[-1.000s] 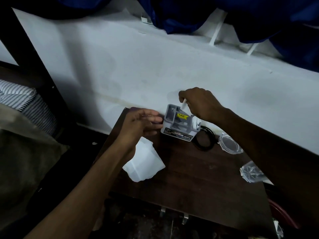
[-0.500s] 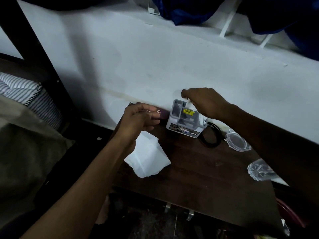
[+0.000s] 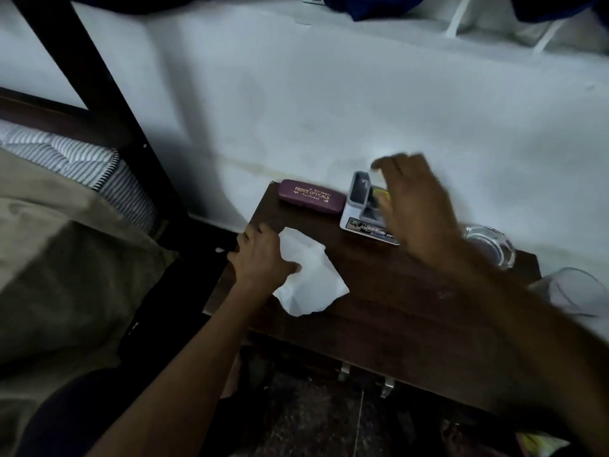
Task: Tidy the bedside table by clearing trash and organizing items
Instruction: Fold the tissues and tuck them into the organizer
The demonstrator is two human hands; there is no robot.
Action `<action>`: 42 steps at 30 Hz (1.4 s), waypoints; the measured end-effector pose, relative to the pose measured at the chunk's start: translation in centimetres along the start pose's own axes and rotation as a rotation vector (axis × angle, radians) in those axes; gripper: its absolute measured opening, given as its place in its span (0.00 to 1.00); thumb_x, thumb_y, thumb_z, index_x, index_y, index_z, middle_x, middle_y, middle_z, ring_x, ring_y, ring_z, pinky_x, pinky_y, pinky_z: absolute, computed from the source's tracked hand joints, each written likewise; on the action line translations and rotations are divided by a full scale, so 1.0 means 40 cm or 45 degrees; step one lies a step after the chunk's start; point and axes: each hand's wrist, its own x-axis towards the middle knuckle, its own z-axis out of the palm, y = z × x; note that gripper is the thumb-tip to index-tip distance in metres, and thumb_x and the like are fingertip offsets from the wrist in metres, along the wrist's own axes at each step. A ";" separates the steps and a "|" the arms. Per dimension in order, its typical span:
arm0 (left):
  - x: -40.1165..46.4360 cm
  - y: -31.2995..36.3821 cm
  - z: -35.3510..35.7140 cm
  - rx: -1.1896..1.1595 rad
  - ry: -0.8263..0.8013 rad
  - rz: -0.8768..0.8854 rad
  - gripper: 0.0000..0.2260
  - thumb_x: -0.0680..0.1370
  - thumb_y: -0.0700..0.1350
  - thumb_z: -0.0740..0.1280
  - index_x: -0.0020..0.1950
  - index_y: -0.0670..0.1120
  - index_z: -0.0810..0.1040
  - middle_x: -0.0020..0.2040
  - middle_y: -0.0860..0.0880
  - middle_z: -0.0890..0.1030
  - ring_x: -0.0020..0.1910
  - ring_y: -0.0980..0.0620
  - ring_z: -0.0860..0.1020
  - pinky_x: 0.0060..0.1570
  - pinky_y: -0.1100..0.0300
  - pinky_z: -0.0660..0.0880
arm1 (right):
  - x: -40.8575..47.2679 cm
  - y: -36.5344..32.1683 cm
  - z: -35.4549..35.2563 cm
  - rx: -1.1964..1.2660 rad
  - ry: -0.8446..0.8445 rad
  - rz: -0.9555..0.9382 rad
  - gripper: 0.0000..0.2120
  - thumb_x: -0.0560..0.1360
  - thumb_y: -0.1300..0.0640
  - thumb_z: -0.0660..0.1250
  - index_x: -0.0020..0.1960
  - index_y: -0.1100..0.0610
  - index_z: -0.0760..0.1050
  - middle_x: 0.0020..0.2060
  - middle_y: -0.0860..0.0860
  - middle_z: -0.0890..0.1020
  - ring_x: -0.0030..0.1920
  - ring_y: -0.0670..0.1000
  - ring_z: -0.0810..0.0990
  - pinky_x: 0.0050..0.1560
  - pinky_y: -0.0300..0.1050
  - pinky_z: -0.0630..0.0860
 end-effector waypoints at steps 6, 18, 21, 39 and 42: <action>-0.012 -0.007 0.051 -0.331 0.063 -0.050 0.21 0.67 0.57 0.80 0.50 0.45 0.80 0.54 0.42 0.84 0.57 0.37 0.82 0.59 0.38 0.79 | -0.266 -0.239 0.126 0.481 -0.494 0.642 0.24 0.78 0.48 0.71 0.70 0.55 0.72 0.65 0.54 0.76 0.66 0.58 0.73 0.65 0.56 0.74; -0.089 0.004 -0.010 -1.522 -0.378 0.009 0.13 0.78 0.38 0.74 0.63 0.39 0.84 0.56 0.43 0.88 0.55 0.43 0.87 0.51 0.50 0.85 | -0.300 -0.195 0.109 1.345 -0.345 1.079 0.04 0.75 0.55 0.74 0.48 0.54 0.82 0.44 0.49 0.85 0.46 0.49 0.84 0.46 0.47 0.80; -0.095 0.011 -0.009 -1.662 -0.389 -0.075 0.12 0.82 0.37 0.69 0.64 0.35 0.82 0.56 0.40 0.87 0.53 0.41 0.86 0.52 0.49 0.83 | -0.315 -0.180 0.087 1.761 -0.272 1.252 0.05 0.79 0.58 0.72 0.53 0.59 0.81 0.50 0.57 0.87 0.52 0.56 0.87 0.52 0.53 0.86; -0.100 0.021 0.045 -1.798 -0.457 -0.085 0.17 0.77 0.30 0.66 0.65 0.37 0.82 0.59 0.37 0.86 0.58 0.35 0.84 0.52 0.47 0.82 | -0.304 -0.112 -0.085 2.609 -0.060 1.205 0.20 0.79 0.70 0.63 0.71 0.65 0.75 0.64 0.59 0.83 0.62 0.56 0.83 0.60 0.50 0.82; -0.113 0.034 0.059 -1.851 -0.523 -0.069 0.16 0.79 0.30 0.63 0.64 0.37 0.82 0.59 0.37 0.86 0.56 0.37 0.84 0.46 0.53 0.83 | -0.275 -0.134 -0.053 2.374 -0.112 1.308 0.17 0.80 0.72 0.61 0.64 0.63 0.79 0.55 0.58 0.85 0.52 0.55 0.84 0.48 0.46 0.83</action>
